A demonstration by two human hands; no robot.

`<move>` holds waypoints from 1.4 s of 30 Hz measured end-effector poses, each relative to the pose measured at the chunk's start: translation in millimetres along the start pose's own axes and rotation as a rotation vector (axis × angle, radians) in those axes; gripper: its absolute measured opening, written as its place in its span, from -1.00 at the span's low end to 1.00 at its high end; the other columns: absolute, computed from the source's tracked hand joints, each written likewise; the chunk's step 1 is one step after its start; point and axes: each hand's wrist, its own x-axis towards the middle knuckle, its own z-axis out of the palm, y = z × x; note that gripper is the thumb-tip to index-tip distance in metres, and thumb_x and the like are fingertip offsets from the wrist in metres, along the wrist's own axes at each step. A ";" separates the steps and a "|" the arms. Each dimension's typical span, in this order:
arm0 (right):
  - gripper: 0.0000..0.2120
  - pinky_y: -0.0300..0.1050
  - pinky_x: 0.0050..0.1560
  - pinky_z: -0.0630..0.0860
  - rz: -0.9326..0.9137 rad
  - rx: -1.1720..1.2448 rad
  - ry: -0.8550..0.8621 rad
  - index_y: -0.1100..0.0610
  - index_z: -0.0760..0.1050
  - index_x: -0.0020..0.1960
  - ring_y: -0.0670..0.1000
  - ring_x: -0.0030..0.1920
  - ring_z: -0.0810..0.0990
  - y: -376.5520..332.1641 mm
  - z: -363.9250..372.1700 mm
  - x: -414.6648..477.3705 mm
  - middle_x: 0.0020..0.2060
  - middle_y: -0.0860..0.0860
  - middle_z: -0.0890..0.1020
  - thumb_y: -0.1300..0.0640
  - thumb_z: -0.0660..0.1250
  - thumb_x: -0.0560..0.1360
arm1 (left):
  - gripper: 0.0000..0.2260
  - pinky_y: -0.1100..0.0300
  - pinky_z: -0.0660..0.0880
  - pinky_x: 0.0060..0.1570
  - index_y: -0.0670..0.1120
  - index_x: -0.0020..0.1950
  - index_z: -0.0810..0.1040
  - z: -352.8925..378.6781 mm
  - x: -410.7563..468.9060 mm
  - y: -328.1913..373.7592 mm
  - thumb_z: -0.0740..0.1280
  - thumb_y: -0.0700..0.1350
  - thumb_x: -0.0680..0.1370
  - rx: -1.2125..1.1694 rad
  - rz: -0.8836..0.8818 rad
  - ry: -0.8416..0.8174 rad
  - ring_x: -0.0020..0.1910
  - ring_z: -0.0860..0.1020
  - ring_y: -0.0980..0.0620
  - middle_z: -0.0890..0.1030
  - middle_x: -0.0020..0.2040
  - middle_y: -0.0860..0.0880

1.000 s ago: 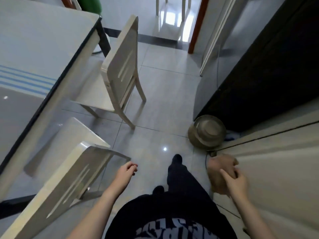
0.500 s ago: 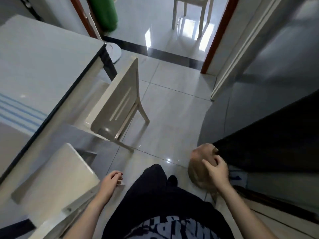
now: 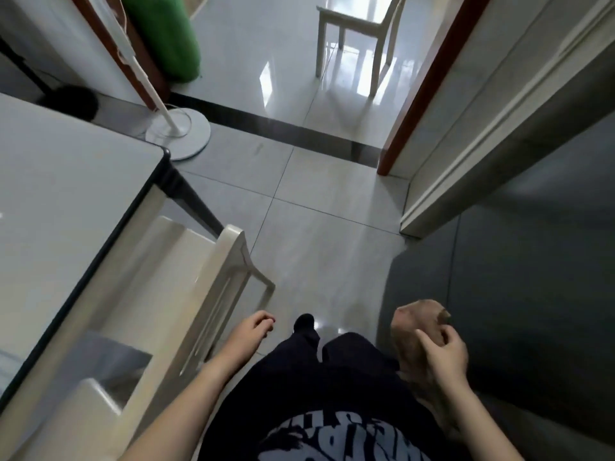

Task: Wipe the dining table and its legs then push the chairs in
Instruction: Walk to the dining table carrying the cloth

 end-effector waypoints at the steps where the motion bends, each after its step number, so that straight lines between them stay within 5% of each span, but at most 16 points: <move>1: -0.77 -0.02 -0.03 0.48 0.012 -0.006 0.025 0.19 0.52 0.03 0.11 -0.08 0.57 -8.6 -1.6 12.5 -0.12 0.10 0.60 0.15 0.46 0.42 | -0.86 0.13 0.47 -0.08 0.00 -0.09 0.57 -1.9 13.1 23.0 0.23 -0.13 0.57 0.024 0.042 -0.037 -0.13 0.58 0.02 0.63 -0.16 -0.01; 6: -0.78 0.01 -0.08 0.50 0.043 -0.033 0.091 0.21 0.55 -0.03 0.16 -0.12 0.60 -53.2 -4.0 78.9 -0.17 0.13 0.64 0.15 0.48 0.39 | -0.73 0.08 0.51 0.03 0.11 -0.11 0.58 -6.9 72.8 104.9 0.20 0.19 0.36 0.015 0.118 -0.097 -0.07 0.60 0.03 0.65 -0.13 0.03; 15: -0.74 -0.04 -0.06 0.45 -0.034 -0.057 -0.026 0.26 0.54 0.01 0.16 -0.07 0.58 -169.0 20.3 255.8 -0.16 0.14 0.61 0.18 0.48 0.39 | -0.78 0.06 0.49 -0.08 -0.05 -0.12 0.58 -23.5 187.8 184.8 0.22 0.03 0.43 -0.183 -0.084 0.128 -0.15 0.58 -0.09 0.63 -0.15 -0.10; 20: -0.79 -0.09 -0.05 0.40 -0.093 -0.024 -0.148 0.23 0.51 0.02 0.12 -0.07 0.55 -270.0 36.8 341.4 -0.10 0.14 0.60 0.22 0.45 0.43 | -0.83 0.26 0.40 -0.27 -0.17 -0.08 0.55 -33.1 215.7 216.3 0.17 -0.21 0.60 -0.370 -0.232 0.321 -0.26 0.49 -0.01 0.56 -0.19 -0.11; 26: -0.81 -0.10 -0.11 0.42 -0.219 -0.122 -0.385 0.15 0.50 0.00 0.08 -0.17 0.54 -381.6 84.7 402.8 -0.19 0.08 0.59 0.16 0.44 0.43 | -0.83 0.22 0.44 -0.21 -0.06 -0.06 0.56 -42.7 233.5 228.9 0.18 -0.15 0.60 -0.509 -0.349 0.470 -0.19 0.57 -0.01 0.60 -0.12 -0.10; 33: -0.88 0.01 -0.15 0.48 -0.372 -0.316 -0.580 0.13 0.49 -0.21 0.06 -0.25 0.55 -485.7 173.6 449.7 -0.32 0.09 0.60 0.18 0.43 0.39 | -0.83 -0.05 0.52 0.01 0.00 -0.15 0.59 -62.9 293.9 239.6 0.22 -0.08 0.57 -0.637 -0.454 0.552 -0.15 0.63 -0.12 0.65 -0.17 -0.07; 37: -0.87 -0.12 -0.29 0.40 -0.410 -0.367 -0.595 0.10 0.47 -0.24 0.02 -0.30 0.52 -550.4 221.0 479.7 -0.37 0.05 0.57 0.18 0.42 0.39 | -0.83 0.04 0.46 -0.08 0.04 -0.21 0.59 -110.0 340.4 258.7 0.23 0.02 0.49 -0.741 -0.454 0.601 -0.27 0.54 -0.04 0.62 -0.19 -0.06; 42: -0.90 0.03 -0.23 0.57 -0.458 -0.395 -0.613 0.07 0.49 -0.11 0.10 -0.22 0.62 -637.1 263.5 505.8 -0.26 0.10 0.63 0.12 0.40 0.43 | -0.80 0.08 0.46 -0.07 -0.02 -0.17 0.56 -190.7 385.3 309.3 0.22 0.05 0.44 -0.786 -0.364 0.682 -0.21 0.55 -0.02 0.62 -0.20 -0.01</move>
